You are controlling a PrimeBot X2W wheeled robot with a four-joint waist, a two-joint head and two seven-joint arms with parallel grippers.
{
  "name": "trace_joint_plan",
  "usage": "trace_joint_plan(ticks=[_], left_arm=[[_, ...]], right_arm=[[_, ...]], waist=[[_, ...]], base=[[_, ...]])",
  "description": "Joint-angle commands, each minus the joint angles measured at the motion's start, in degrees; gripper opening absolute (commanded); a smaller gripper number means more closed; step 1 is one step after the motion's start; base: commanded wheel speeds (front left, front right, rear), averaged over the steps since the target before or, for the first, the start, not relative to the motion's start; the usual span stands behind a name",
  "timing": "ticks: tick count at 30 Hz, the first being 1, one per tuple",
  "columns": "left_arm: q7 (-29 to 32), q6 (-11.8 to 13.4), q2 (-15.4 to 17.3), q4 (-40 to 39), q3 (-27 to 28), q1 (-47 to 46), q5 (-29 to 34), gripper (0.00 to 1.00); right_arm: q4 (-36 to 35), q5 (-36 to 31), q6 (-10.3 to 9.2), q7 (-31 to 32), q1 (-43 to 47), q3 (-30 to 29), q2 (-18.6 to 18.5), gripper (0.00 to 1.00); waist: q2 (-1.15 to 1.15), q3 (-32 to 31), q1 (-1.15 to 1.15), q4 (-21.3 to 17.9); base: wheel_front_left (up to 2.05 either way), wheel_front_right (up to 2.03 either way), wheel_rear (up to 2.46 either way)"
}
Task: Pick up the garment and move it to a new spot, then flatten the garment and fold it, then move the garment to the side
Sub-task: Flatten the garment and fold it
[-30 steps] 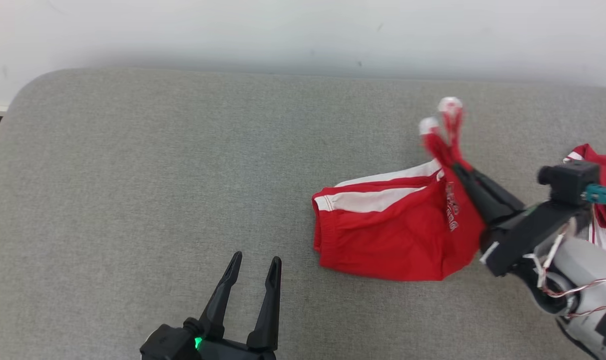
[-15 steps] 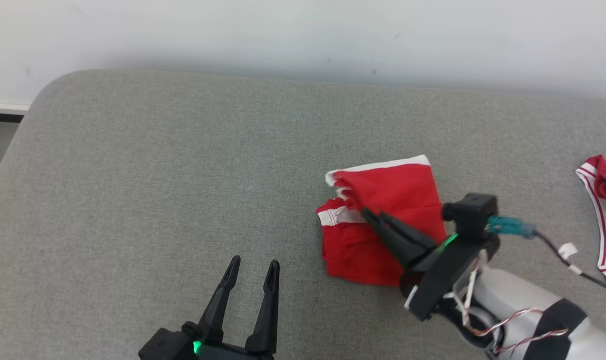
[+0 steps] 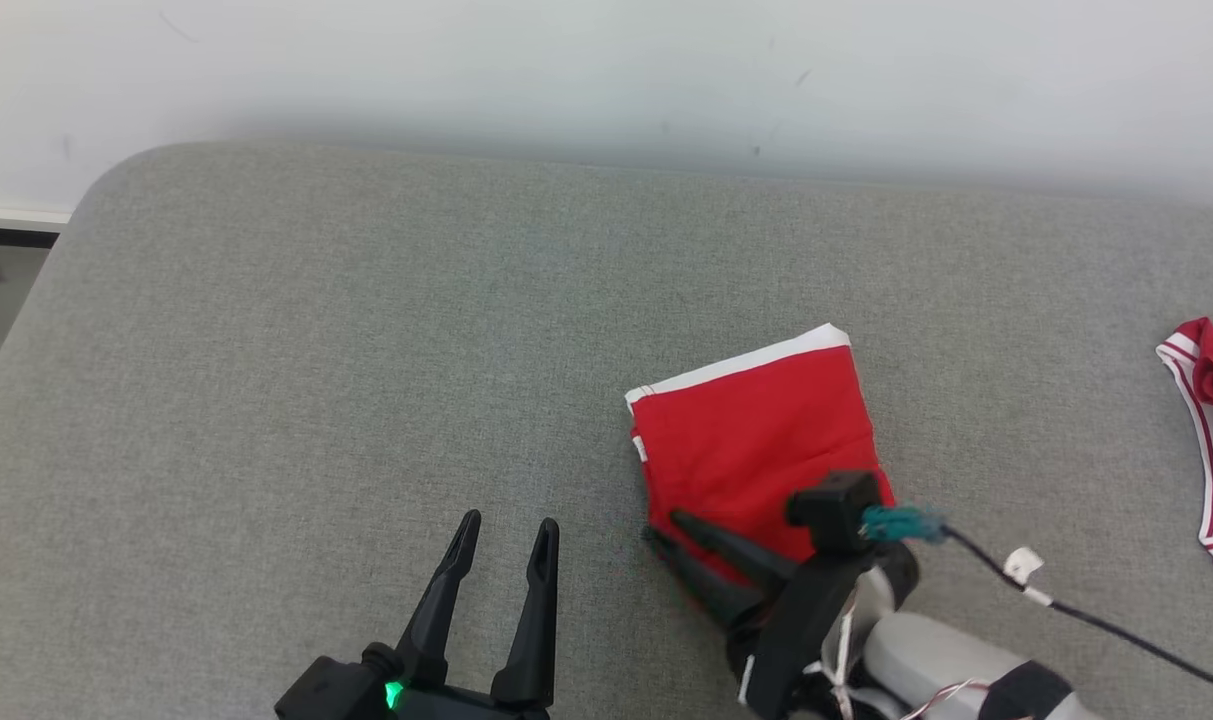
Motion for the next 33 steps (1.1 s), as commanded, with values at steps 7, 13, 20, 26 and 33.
trace_joint_plan(ticks=[7,13,20,26,33], left_arm=[[-0.1,0.2,0.0,0.0,0.1,1.1,-0.6,1.00],[-0.1,0.4,0.0,0.4,0.5,1.5,-0.8,1.00],[-0.1,0.8,0.0,0.2,0.6,2.2,-0.4,1.00],[-0.1,1.4,0.0,-0.6,2.2,2.9,0.2,1.00],[-0.1,2.6,0.0,-1.4,4.6,4.1,1.3,1.00]], right_arm=[[-0.7,3.2,-0.16,-1.6,2.0,2.3,3.6,1.00],[-2.9,2.5,-0.16,-5.6,1.9,0.8,1.4,1.00],[-1.2,1.1,-0.16,-6.4,3.7,-3.3,-0.3,1.00],[-3.0,-4.9,-0.16,-6.3,7.8,-14.7,-0.6,1.00],[-6.5,-13.6,-0.16,-6.3,14.3,-25.2,0.2,1.00]], waist=[[0.00,-0.8,0.00,-0.3],[0.00,-2.0,0.00,-1.3],[0.00,-3.4,0.00,-2.3],[0.00,-4.6,0.00,-3.9],[0.00,-5.9,0.00,-6.4]], base=[[0.00,0.00,0.00],[0.00,0.00,0.00],[0.00,0.00,0.00],[0.00,0.00,0.00],[0.00,0.00,0.00]])
